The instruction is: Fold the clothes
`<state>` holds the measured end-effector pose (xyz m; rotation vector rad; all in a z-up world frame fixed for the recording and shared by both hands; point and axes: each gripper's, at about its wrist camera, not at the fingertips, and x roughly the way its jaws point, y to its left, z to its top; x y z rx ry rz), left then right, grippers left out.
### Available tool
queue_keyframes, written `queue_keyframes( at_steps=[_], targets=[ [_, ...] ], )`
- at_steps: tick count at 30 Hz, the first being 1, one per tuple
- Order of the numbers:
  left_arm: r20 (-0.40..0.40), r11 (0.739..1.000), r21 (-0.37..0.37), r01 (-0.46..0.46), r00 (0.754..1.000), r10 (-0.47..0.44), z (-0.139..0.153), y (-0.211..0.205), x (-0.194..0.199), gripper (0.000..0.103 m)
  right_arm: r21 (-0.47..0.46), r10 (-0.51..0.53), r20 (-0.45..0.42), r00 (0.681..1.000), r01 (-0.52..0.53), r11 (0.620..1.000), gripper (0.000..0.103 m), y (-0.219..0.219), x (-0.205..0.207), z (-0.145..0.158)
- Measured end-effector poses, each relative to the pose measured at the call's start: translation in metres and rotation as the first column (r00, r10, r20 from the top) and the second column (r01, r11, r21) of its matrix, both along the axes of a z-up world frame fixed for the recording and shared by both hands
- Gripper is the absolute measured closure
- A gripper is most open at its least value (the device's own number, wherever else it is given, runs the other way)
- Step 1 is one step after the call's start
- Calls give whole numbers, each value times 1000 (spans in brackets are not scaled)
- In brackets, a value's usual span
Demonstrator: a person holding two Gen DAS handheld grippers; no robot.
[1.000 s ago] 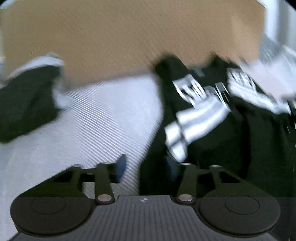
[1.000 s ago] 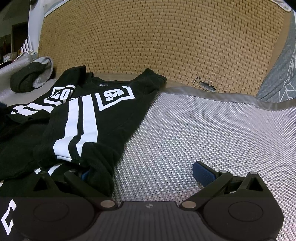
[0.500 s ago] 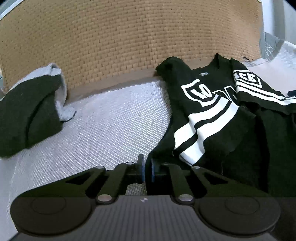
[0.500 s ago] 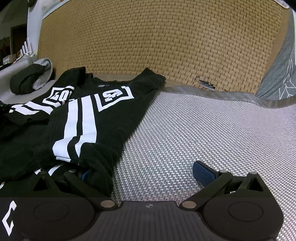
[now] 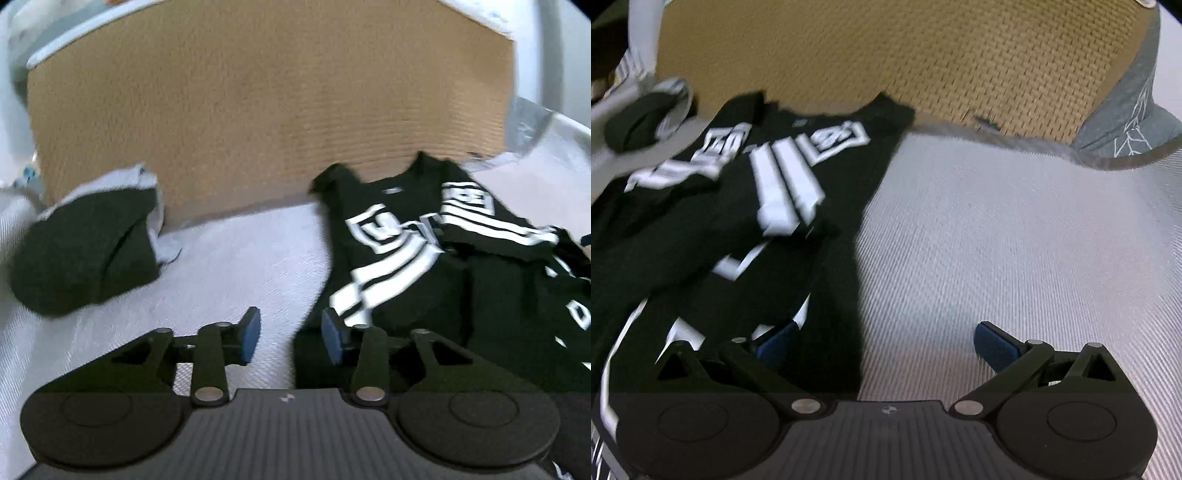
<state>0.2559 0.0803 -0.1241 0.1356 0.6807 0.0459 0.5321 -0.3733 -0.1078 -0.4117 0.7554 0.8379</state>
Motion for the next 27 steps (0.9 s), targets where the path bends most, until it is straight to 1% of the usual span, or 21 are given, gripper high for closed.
queue_keyframes(
  at_steps=[2, 3, 4, 6, 7, 9, 10, 12, 13, 14, 16, 17, 18, 19, 21, 22, 24, 26, 27],
  targets=[
    [-7, 998, 39, 58, 998, -58, 4, -15, -11, 59, -30, -13, -19, 1000, 12, 999, 6, -7, -12, 2],
    [-12, 994, 58, 90, 996, -89, 6, -23, -18, 59, -34, -25, -31, 999, 24, 999, 13, -11, -17, 4],
    [-17, 990, 65, 122, 993, -121, 6, -28, -25, 59, -42, -37, -48, 998, 35, 999, 16, -14, -21, 7],
    [-33, 981, 72, 178, 984, -176, 5, -35, -43, 59, -64, -64, -73, 995, 60, 996, 16, -18, -31, 10],
    [-43, 978, 78, 192, 981, -189, 4, -36, -50, 59, -78, -79, -83, 993, 73, 994, 17, -19, -36, 12],
    [-65, 971, 99, 217, 975, -211, 0, -36, -65, 59, -89, -96, -136, 986, 84, 992, 17, -23, -43, 14],
    [-76, 966, 122, 226, 973, -218, -2, -36, -72, 59, -92, -91, -160, 983, 77, 993, 16, -25, -48, 13],
    [-103, 947, 199, 250, 967, -234, -4, -35, -86, 58, -116, -72, -152, 986, 54, 992, 16, -25, -58, 13],
    [-100, 947, 211, 242, 969, -225, -1, -32, -90, 58, -117, -77, -163, 984, 58, 991, 16, -26, -60, 13],
    [-64, 953, 201, 228, 974, -219, 5, -27, -94, 58, -117, -83, -176, 981, 63, 991, 16, -27, -62, 14],
    [13, 972, 110, 207, 978, -210, 19, -14, -99, 58, -119, -91, -215, 972, 66, 991, 16, -29, -63, 16],
    [30, 977, 68, 202, 978, -204, 23, -8, -99, 57, -122, -92, -232, 968, 65, 990, 16, -29, -65, 16],
    [30, 980, 39, 195, 980, -196, 23, -4, -97, 56, -128, -89, -241, 966, 60, 990, 17, -28, -68, 18],
    [26, 982, 12, 186, 982, -187, 22, -1, -95, 56, -135, -87, -251, 964, 54, 989, 21, -27, -70, 19],
    [-24, 983, -16, 184, 983, -184, 16, 2, -87, 56, -136, -73, -274, 959, 36, 990, 26, -29, -78, 23],
    [-53, 982, -36, 188, 980, -189, 12, 3, -83, 56, -138, -62, -285, 957, 23, 990, 26, -28, -82, 23],
    [-85, 982, -80, 173, 980, -180, 8, 8, -75, 56, -158, -38, -269, 962, -5, 987, 26, -26, -93, 22],
    [-70, 982, -125, 142, 986, -152, 8, 16, -76, 56, -163, -38, -268, 963, -7, 987, 26, -25, -99, 22],
    [-55, 982, -144, 126, 989, -135, 9, 21, -78, 56, -153, -50, -282, 958, 7, 988, 26, -25, -100, 23]
  ],
)
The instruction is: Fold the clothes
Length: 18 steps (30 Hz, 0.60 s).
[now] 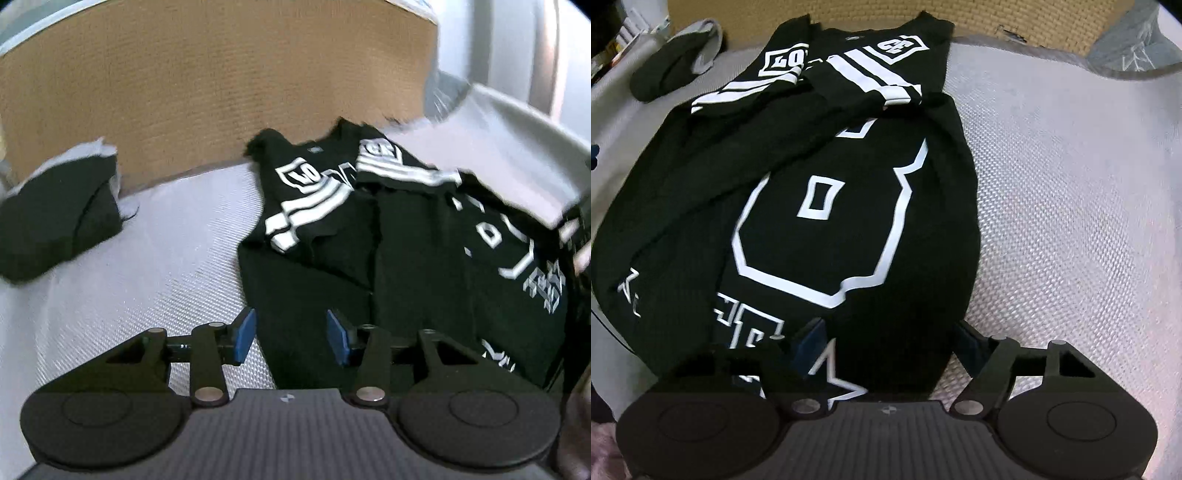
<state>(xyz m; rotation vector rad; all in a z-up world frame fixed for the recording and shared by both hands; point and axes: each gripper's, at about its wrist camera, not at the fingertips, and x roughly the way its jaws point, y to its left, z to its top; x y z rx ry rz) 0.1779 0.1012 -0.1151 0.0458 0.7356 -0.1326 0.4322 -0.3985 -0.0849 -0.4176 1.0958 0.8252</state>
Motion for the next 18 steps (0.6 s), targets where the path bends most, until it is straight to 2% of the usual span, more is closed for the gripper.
queue_keyframes(
  at_steps=[3, 6, 8, 10, 13, 15, 17, 18],
  targets=[
    [23, 999, -34, -18, 1000, 19, 3, 6, -6, 56, 60, -28, -73, 997, 32, 998, 26, -3, -1, 3],
    [10, 1000, -22, 9, 1000, -9, 1, 1, -6, 56, 99, -36, -120, 992, 48, 994, 29, -3, -5, 6],
    [-1, 999, 2, 32, 999, -32, 0, -5, -5, 56, 107, -34, -132, 991, 49, 993, 36, -3, -9, 8],
    [-4, 998, 34, 52, 999, -51, -1, -11, -5, 56, 78, -33, -91, 995, 41, 996, 56, -3, -15, 10],
    [1, 996, 51, 75, 997, -75, 1, -16, -7, 56, 75, -35, -55, 998, 39, 996, 76, -5, -21, 13],
    [8, 996, 55, 69, 998, -70, 3, -16, -8, 56, 122, -58, -72, 996, 67, 990, 81, -9, -20, 17],
    [16, 996, 65, 63, 998, -64, 4, -16, -10, 56, 180, -68, -104, 992, 86, 980, 81, -10, -21, 22],
    [17, 996, 72, 59, 998, -61, 4, -16, -11, 56, 167, -54, -89, 995, 68, 984, 81, -6, -25, 23]
  ],
)
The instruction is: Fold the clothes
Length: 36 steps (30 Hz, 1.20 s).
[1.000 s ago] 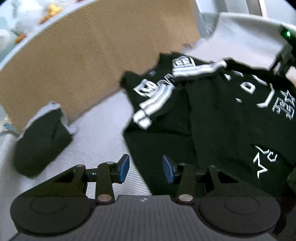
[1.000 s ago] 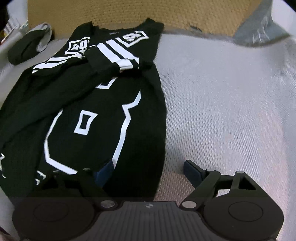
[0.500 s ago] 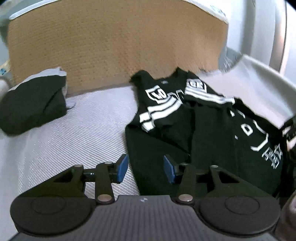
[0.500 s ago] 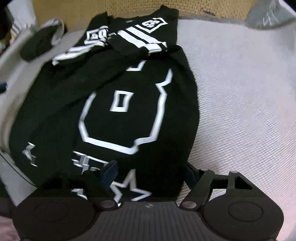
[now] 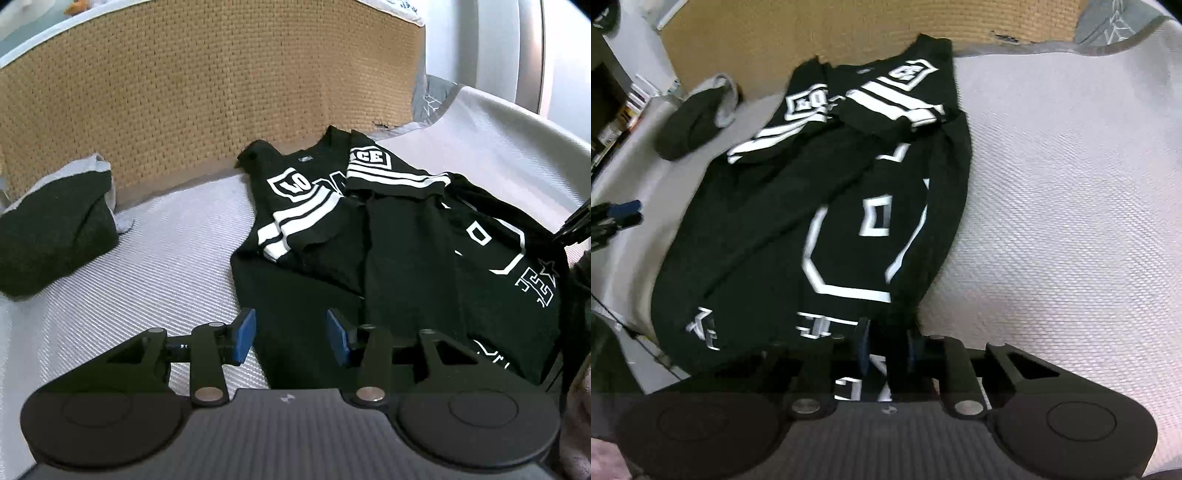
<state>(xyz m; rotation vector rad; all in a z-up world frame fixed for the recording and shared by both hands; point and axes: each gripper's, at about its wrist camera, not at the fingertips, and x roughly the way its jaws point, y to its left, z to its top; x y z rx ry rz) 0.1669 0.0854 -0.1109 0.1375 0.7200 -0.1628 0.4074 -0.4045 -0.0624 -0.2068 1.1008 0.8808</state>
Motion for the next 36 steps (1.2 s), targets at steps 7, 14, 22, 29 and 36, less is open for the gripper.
queue_keyframes(
  at_steps=[7, 14, 22, 29, 36],
  targets=[
    [10, 1000, -1, -22, 1000, 22, 8, 2, -4, 56, 8, 40, 46, 998, -41, 999, 84, 14, -19, 4],
    [21, 1000, -8, -20, 1000, 21, 16, -1, -10, 55, 84, 59, 67, 996, -65, 994, 85, 23, -33, 9],
    [46, 999, -11, -33, 998, 34, 20, -2, -14, 52, 123, -17, 119, 993, 2, 992, 84, 23, -43, -9],
    [-71, 999, -12, -49, 996, 48, -9, -1, 15, 50, 173, -69, 145, 987, 43, 984, 81, 10, -43, -26],
    [-199, 991, -67, -117, 975, 102, -41, 5, 48, 50, 227, -98, 152, 983, 62, 972, 75, 3, -39, -37]
  ],
)
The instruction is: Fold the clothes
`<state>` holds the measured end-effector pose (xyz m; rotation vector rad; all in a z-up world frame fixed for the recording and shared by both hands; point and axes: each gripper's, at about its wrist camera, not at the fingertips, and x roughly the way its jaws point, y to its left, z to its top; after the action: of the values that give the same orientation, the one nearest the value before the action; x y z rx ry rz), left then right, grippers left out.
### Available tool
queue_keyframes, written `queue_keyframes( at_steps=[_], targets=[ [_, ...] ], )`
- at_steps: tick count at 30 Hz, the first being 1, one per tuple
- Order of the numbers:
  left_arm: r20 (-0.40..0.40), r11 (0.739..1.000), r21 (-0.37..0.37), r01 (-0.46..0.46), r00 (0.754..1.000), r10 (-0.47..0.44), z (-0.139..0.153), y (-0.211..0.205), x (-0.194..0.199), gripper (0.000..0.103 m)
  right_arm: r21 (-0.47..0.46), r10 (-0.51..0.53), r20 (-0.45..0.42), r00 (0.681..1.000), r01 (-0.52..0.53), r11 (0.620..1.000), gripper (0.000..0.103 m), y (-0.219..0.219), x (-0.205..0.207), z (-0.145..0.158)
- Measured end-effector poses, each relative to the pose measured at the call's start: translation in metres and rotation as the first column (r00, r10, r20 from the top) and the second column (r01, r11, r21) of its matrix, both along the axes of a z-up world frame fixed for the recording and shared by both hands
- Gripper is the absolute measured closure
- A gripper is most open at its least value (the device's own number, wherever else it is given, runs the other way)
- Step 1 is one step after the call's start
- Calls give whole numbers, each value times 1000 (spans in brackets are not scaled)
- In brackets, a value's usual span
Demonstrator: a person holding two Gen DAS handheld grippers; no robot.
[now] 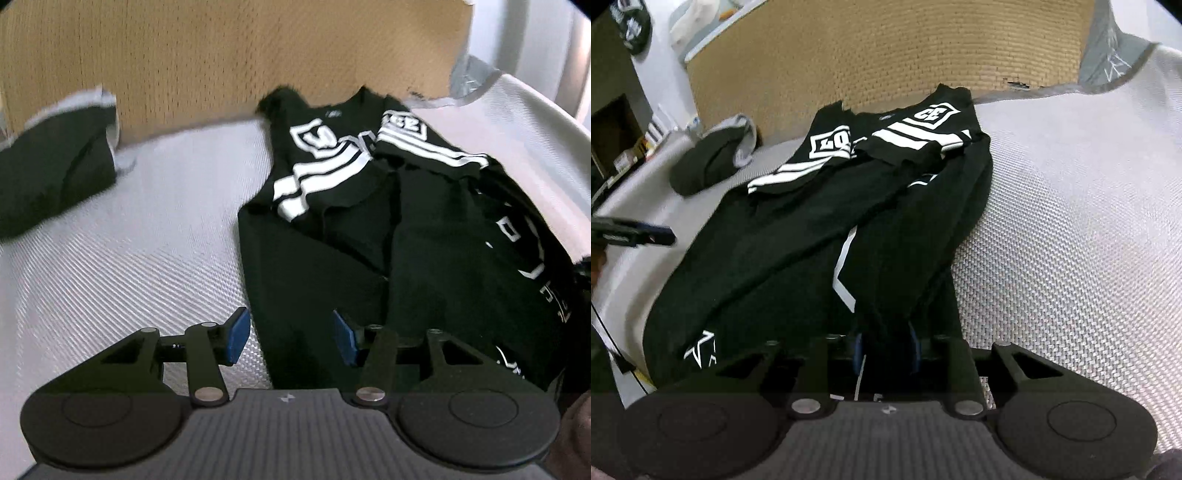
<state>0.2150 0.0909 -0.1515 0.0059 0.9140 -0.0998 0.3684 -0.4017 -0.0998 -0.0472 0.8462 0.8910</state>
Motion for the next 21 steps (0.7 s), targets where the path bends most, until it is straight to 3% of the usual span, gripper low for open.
queue_keyframes(
  at_steps=[6, 10, 15, 21],
  targets=[
    [-99, 997, 40, 67, 993, -63, -31, -28, 26, 49, 79, -6, -24, 1000, 8, 997, 75, -11, 5, -6],
    [-114, 991, 73, 116, 988, -107, -40, -47, 37, 41, 106, 5, -20, 1000, -3, 994, 76, -15, 7, -10],
    [-129, 997, 10, 77, 989, -75, -40, -47, 51, 36, 106, -15, -16, 1000, 16, 994, 93, -18, 13, -15],
    [-144, 999, 19, 50, 988, -47, -40, -50, 57, 35, 130, -5, -31, 1000, 9, 991, 93, -22, 16, -18]
  ],
)
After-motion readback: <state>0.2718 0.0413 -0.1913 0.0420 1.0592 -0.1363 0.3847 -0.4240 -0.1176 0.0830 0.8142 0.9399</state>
